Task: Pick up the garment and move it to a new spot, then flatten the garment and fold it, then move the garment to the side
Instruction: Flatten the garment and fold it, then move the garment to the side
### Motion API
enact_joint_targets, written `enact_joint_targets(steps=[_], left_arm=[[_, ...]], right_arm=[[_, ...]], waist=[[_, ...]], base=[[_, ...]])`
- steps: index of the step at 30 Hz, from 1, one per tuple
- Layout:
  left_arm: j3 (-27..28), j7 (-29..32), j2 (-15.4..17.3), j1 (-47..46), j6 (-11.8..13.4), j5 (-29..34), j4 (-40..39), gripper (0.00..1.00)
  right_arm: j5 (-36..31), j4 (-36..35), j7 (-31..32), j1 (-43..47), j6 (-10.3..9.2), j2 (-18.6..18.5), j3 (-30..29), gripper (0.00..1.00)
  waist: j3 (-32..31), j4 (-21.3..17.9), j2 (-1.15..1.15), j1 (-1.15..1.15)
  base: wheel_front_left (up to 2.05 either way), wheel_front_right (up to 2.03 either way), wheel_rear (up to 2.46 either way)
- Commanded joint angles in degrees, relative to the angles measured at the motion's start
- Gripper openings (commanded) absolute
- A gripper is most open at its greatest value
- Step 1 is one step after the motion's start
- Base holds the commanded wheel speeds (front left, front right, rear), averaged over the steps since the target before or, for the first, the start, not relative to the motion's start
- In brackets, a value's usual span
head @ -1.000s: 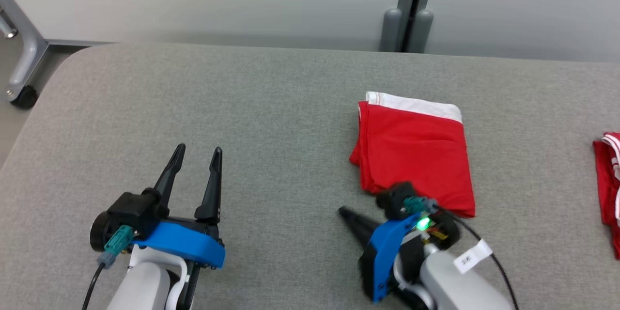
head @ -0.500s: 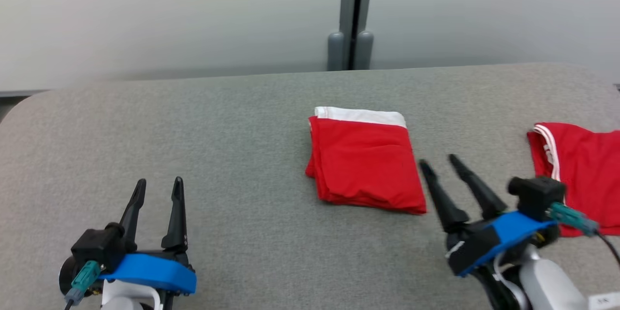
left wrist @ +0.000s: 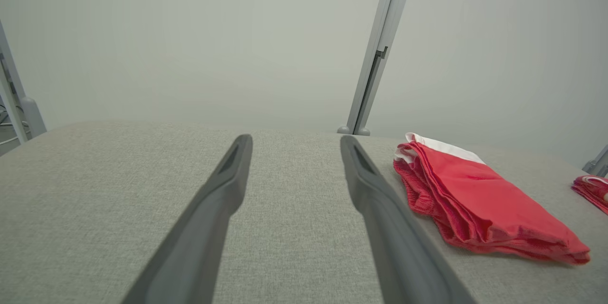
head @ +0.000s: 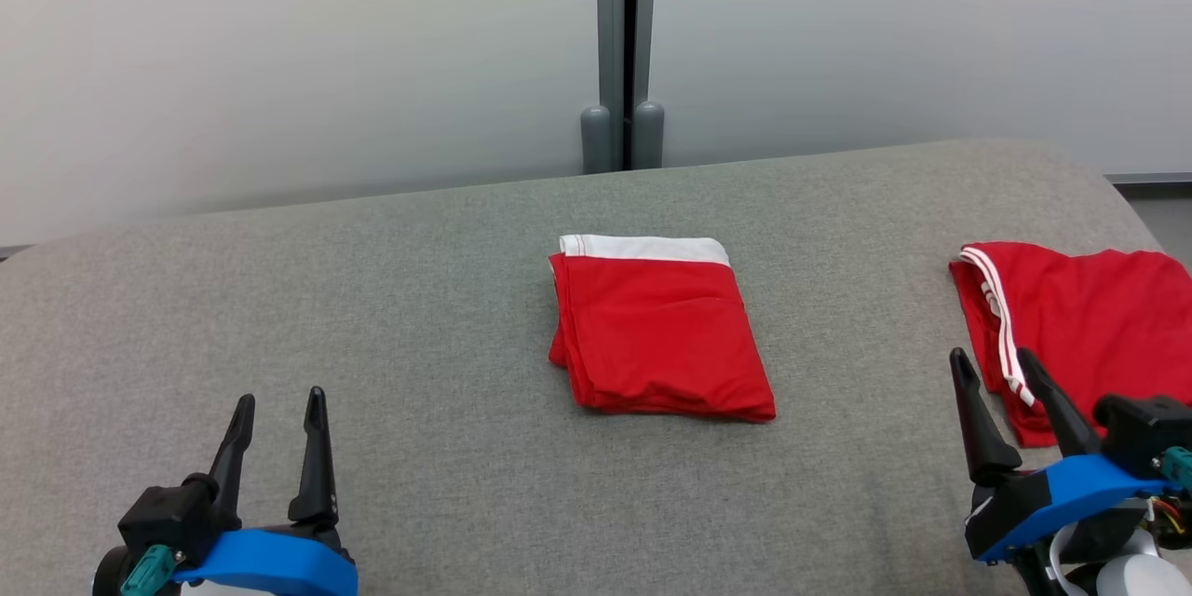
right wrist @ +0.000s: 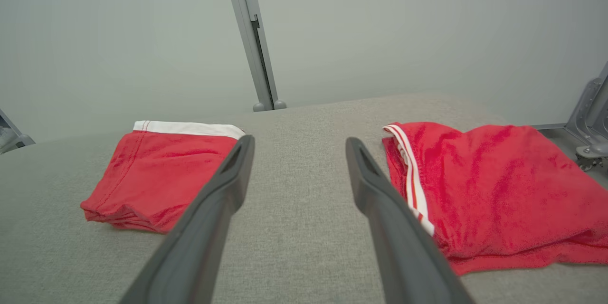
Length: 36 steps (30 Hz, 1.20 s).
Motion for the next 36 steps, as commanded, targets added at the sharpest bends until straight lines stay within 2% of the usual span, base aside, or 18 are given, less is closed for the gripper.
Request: enact_joint_targets(steps=[1,15,29,33,36], left_arm=[[0.6,-0.3,0.1,0.4,-0.2,0.4,0.2,1.00],[1.6,-0.3,-0.9,1.3,-0.6,1.3,0.4,1.00],[0.7,-0.3,-1.0,0.1,-0.9,1.5,0.5,1.00],[1.4,-0.3,-0.6,-1.0,-1.0,1.6,-0.9,1.00],[1.9,-0.3,-0.6,-2.0,-1.0,1.9,-2.0,1.00]], right_arm=[[-0.6,0.7,-0.3,-0.4,0.03,-0.5,0.0,1.00],[-1.1,4.5,-0.7,-2.1,0.03,-1.5,2.7,1.00],[-0.6,4.3,0.2,-3.1,0.03,-2.1,3.5,1.00],[1.0,3.1,2.3,-6.6,0.03,-1.7,5.4,1.00],[4.0,4.2,7.0,-11.6,0.03,-1.5,7.6,1.00]], waist=[[-0.3,-0.2,0.00,0.00],[-0.7,-0.4,0.00,0.00],[0.4,0.5,0.00,0.00],[3.0,0.7,0.00,0.00],[5.6,1.2,0.00,0.00]], base=[[0.00,0.00,0.00],[0.00,0.00,0.00],[0.00,0.00,0.00],[0.00,0.00,0.00],[0.00,0.00,0.00]])
